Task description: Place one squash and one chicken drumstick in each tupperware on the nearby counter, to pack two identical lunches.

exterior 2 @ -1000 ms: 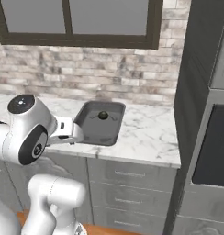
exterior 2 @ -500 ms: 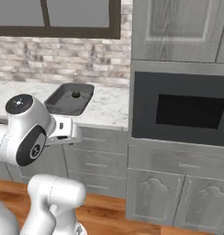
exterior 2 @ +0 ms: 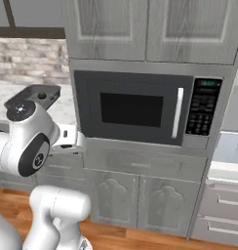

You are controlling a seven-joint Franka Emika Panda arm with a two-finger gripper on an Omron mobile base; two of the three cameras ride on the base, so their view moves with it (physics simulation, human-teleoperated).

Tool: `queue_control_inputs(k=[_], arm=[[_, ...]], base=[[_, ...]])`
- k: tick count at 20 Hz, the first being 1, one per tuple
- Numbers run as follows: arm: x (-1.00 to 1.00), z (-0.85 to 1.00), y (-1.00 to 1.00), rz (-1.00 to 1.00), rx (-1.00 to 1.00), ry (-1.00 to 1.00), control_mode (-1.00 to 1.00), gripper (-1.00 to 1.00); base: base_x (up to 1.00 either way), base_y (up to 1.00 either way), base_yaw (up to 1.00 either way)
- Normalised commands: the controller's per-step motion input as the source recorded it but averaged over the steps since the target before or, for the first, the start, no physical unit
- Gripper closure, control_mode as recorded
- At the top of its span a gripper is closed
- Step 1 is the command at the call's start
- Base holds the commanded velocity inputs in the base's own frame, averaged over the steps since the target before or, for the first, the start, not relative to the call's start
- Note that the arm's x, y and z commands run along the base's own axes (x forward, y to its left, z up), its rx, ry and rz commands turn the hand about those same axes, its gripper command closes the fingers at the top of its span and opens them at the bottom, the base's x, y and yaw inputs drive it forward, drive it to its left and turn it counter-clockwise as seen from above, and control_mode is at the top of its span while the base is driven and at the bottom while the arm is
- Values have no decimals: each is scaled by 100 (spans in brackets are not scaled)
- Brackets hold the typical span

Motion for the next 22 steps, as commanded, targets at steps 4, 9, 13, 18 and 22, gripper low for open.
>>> queue_control_inputs(k=[4, 9, 13, 18, 22], arm=[[0, 0, 0, 0, 0, 0, 100, -100], [0, 0, 0, 0, 0, 0, 100, -100], [0, 0, 0, 0, 0, 0, 100, -100], [0, 0, 0, 0, 0, 0, 100, -100], [0, 0, 0, 0, 0, 0, 100, -100]], base=[[0, -100, 0], [0, -100, 0], [0, -100, 0], [0, -100, 0], [1, -81, 0]])
